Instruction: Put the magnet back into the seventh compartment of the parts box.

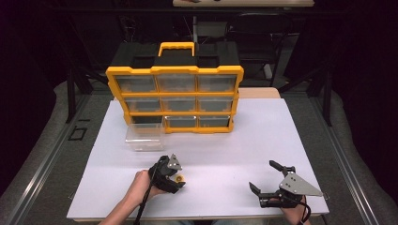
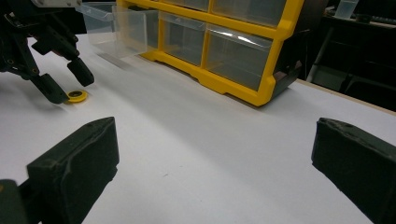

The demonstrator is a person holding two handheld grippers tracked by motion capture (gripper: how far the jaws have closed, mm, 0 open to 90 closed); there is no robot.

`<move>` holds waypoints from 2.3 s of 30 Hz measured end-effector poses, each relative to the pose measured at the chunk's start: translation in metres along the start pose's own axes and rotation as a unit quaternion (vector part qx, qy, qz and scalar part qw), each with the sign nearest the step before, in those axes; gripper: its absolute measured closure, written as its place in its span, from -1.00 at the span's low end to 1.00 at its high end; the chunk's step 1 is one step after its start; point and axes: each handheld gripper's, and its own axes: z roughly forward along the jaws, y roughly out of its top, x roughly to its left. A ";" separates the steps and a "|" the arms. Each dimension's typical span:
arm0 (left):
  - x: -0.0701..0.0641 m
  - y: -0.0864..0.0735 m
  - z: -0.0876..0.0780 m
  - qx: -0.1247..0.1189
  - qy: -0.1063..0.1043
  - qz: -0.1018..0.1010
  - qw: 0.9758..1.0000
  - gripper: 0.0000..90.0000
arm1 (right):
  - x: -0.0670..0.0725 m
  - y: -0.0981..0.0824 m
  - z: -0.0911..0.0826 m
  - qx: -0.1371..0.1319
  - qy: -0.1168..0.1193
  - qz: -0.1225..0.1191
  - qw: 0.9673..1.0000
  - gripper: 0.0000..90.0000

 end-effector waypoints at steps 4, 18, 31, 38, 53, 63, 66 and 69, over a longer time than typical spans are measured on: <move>0.001 -0.001 0.001 0.006 -0.001 -0.002 1.000 -0.02 | 0.000 0.000 0.000 0.001 0.000 0.001 1.000 -0.99; 0.005 -0.003 0.001 -0.003 -0.013 -0.013 1.000 0.22 | -0.001 -0.001 0.000 0.001 0.002 0.004 1.000 -0.99; 0.004 -0.003 0.001 -0.003 -0.018 -0.009 1.000 0.37 | -0.001 -0.001 0.001 0.006 0.006 0.005 1.000 -0.99; 0.005 -0.003 0.000 -0.005 -0.017 -0.009 1.000 0.38 | -0.001 -0.001 0.001 0.006 0.005 0.004 1.000 -0.99; 0.004 -0.004 -0.004 -0.010 -0.007 -0.006 1.000 0.38 | -0.001 -0.001 0.001 0.006 0.005 0.007 1.000 -0.99; 0.006 -0.008 -0.009 -0.015 0.002 -0.013 1.000 0.38 | -0.002 -0.001 0.001 0.005 0.005 0.006 1.000 -0.99; 0.006 -0.008 -0.009 -0.014 0.003 -0.010 1.000 0.38 | -0.002 -0.002 0.001 0.008 0.006 0.008 1.000 -0.99; 0.005 -0.009 -0.010 -0.017 0.008 -0.010 1.000 0.38 | -0.002 -0.002 0.001 0.008 0.007 0.007 1.000 -0.99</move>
